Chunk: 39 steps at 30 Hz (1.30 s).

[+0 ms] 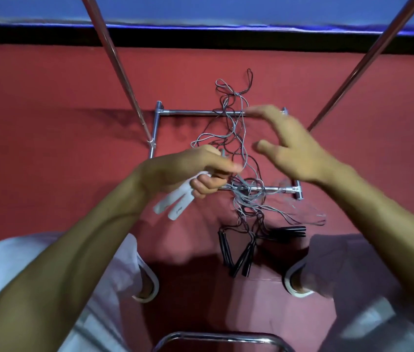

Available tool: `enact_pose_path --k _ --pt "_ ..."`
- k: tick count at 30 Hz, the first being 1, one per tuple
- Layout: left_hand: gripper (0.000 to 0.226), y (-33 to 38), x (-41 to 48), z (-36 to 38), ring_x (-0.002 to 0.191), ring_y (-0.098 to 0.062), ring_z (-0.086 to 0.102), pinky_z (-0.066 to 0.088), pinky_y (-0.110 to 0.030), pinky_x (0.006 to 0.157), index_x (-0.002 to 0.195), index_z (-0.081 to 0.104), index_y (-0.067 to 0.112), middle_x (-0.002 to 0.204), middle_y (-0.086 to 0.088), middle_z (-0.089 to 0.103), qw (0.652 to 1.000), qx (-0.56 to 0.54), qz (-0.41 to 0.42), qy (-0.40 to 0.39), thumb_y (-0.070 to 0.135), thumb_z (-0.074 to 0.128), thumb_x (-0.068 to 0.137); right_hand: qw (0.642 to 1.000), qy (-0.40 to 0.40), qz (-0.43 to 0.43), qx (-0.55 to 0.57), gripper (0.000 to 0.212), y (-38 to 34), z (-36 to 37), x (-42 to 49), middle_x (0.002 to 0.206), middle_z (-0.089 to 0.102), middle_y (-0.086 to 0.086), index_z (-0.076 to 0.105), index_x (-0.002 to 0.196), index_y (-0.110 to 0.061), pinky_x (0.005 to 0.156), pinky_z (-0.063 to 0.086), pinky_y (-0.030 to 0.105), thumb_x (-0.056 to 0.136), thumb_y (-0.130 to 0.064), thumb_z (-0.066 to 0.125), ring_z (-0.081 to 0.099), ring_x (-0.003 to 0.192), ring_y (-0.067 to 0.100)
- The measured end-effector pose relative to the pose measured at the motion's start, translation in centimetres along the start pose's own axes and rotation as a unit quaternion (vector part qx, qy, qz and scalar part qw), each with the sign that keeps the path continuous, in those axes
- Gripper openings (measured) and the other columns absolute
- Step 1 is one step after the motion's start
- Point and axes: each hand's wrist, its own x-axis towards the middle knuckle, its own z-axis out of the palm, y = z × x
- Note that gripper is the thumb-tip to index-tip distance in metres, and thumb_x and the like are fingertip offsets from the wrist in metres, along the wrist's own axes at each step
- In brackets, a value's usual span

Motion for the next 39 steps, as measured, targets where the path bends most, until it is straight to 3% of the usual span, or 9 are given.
enact_pose_path --k 2,5,7,10,15,20,24,35,39 --pt "0.035 0.3 -0.3 0.2 0.042 -0.012 0.018 0.020 -0.024 0.047 0.068 0.029 0.016 0.054 0.000 0.024 0.999 -0.036 0.033 -0.012 0.015 0.064 0.067 0.977 -0.086 0.028 0.191 0.061 -2.1 2.2 -0.2 0.125 0.063 0.004 0.055 0.136 -0.006 0.095 0.048 0.023 0.077 -0.017 0.051 0.058 0.112 0.001" --pt "0.013 0.5 -0.7 0.5 0.039 -0.011 0.024 0.020 -0.025 0.045 0.072 0.047 0.000 0.056 -0.011 0.043 0.995 0.015 0.069 0.077 0.000 0.055 0.062 0.928 -0.181 0.062 0.318 0.028 -3.1 4.1 -0.4 0.092 0.070 0.010 0.061 0.116 -0.001 0.077 0.054 0.033 0.096 -0.017 0.050 0.065 0.080 0.015" --pt "0.014 0.1 -0.4 0.2 0.041 -0.012 0.024 0.017 -0.031 0.048 0.076 0.053 -0.007 0.050 -0.005 0.041 0.984 0.050 0.090 0.148 0.002 0.059 0.066 0.916 -0.212 0.088 0.330 0.024 -2.6 3.7 -0.5 0.076 0.070 0.008 0.062 0.103 -0.001 0.064 0.051 0.034 0.107 -0.022 0.050 0.063 0.061 0.022" --pt "0.027 -0.7 0.0 -1.0 0.048 -0.014 0.023 0.017 -0.029 0.050 0.071 0.059 -0.003 0.052 0.004 0.029 0.955 0.122 0.103 0.249 0.019 0.075 0.074 0.961 -0.179 0.088 0.190 0.034 -0.6 2.6 0.1 0.060 0.062 0.004 0.065 0.084 -0.002 0.056 0.045 0.034 0.102 -0.030 0.060 0.054 0.052 0.019" --pt "0.057 -1.6 0.3 -1.9 0.057 -0.027 0.036 0.028 -0.035 0.055 0.055 0.038 0.014 0.050 0.001 0.029 0.836 0.379 0.047 0.394 0.049 0.063 0.092 0.991 -0.093 0.017 -0.096 0.034 0.6 1.3 0.4 0.054 0.056 -0.004 0.059 0.072 -0.019 0.058 0.040 0.030 0.096 -0.041 0.067 0.050 0.052 0.013" --pt "0.036 -2.9 0.3 -1.9 0.097 -0.040 0.059 0.042 -0.041 0.076 0.083 0.062 0.018 0.080 -0.004 0.054 0.704 0.531 0.014 0.472 0.048 0.050 0.099 0.998 -0.051 0.004 -0.021 0.029 0.4 1.1 0.3 0.050 0.046 -0.007 0.058 0.071 -0.020 0.051 0.031 0.026 0.093 -0.030 0.074 0.036 0.050 0.010" --pt "0.023 -3.0 0.5 -1.6 0.080 -0.039 0.064 0.034 -0.037 0.061 0.088 0.067 0.017 0.086 -0.007 0.066 0.620 0.592 0.088 0.507 0.036 0.058 0.095 0.998 -0.032 -0.051 -0.029 0.008 -1.0 0.9 0.0 0.052 0.041 -0.004 0.070 0.089 -0.022 0.050 0.027 0.024 0.094 -0.028 0.073 0.033 0.050 0.013" --pt "0.027 -2.4 0.9 0.0 0.047 -0.037 0.058 0.035 -0.029 0.050 0.059 0.064 0.009 0.056 -0.016 0.058 0.603 0.621 0.012 0.500 0.027 0.074 0.076 0.991 0.012 0.015 0.131 0.036 -1.8 0.3 -0.4 0.051 0.038 -0.008 0.056 0.074 -0.002 0.044 0.025 0.025 0.098 -0.025 0.069 0.029 0.045 0.007" --pt "0.036 -2.1 0.8 0.3 0.081 -0.042 0.066 0.040 -0.038 0.065 0.085 0.070 0.008 0.086 -0.019 0.068 0.626 0.633 0.024 0.456 0.037 0.054 0.100 0.997 0.021 -0.012 0.074 0.033 -1.3 -0.1 -0.1 0.060 0.046 0.001 0.056 0.077 -0.009 0.054 0.032 0.032 0.102 -0.030 0.061 0.036 0.054 0.010"
